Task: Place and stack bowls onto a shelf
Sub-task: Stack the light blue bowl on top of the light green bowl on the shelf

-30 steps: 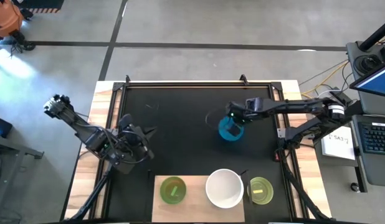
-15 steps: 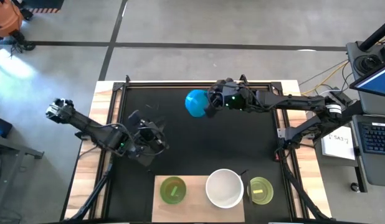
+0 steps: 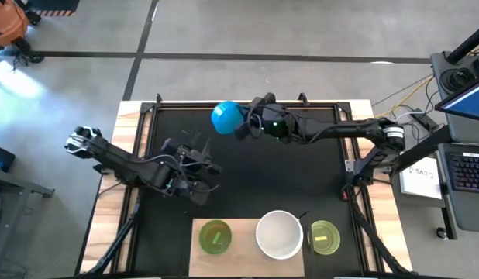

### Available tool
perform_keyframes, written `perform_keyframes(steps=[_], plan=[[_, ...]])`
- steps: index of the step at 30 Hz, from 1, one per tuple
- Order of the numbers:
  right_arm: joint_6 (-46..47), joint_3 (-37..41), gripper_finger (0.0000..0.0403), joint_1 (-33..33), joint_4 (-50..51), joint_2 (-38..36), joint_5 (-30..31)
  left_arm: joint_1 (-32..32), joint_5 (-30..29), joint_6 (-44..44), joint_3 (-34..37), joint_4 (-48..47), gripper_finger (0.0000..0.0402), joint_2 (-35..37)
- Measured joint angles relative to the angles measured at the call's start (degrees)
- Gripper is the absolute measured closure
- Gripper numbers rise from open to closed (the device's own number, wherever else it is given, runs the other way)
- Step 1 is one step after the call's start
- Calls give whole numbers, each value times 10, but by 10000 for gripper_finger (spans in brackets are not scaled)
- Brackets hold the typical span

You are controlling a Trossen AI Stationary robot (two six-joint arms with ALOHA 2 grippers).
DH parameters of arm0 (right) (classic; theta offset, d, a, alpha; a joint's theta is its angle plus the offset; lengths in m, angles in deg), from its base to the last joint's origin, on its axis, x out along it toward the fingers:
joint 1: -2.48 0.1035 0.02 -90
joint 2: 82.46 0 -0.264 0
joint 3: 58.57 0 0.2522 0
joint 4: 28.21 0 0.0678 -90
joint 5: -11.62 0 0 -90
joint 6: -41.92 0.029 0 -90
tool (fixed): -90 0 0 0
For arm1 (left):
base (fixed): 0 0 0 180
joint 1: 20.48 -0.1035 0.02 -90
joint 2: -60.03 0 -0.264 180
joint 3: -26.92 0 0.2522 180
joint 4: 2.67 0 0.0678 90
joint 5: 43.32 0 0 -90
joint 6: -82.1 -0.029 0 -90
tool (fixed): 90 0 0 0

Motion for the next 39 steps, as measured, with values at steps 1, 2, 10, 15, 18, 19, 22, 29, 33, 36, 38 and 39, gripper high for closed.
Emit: perform_keyframes(steps=[1,2,10,15,18,19,22,29,33,36,38,39], plan=[[-11,-9,394,1,-7,8,13,-2,0,-4,0,2,258,-3],[-19,-17,394,3,-10,16,25,-5,0,-9,0,2,258,-6],[-84,-83,394,20,-10,78,46,-43,0,-34,0,4,258,-6],[-126,-100,394,29,-10,93,46,-80,11,-56,0,5,257,3],[-139,-101,394,31,-4,94,42,-104,45,-58,0,10,258,9],[-139,-101,394,31,-3,94,35,-112,59,-58,0,14,260,11],[-139,-100,394,31,8,93,15,-134,98,-58,0,27,274,13],[-124,-100,394,31,33,93,13,-154,123,-54,0,28,359,15],[-109,-101,393,31,55,93,5,-155,121,-57,0,26,392,15],[-83,-101,393,31,69,92,3,-156,131,-57,0,25,393,15],[-67,-101,389,32,79,91,0,-156,135,-57,0,25,397,15],[-60,-101,385,32,84,90,-2,-156,136,-56,0,25,397,14]])
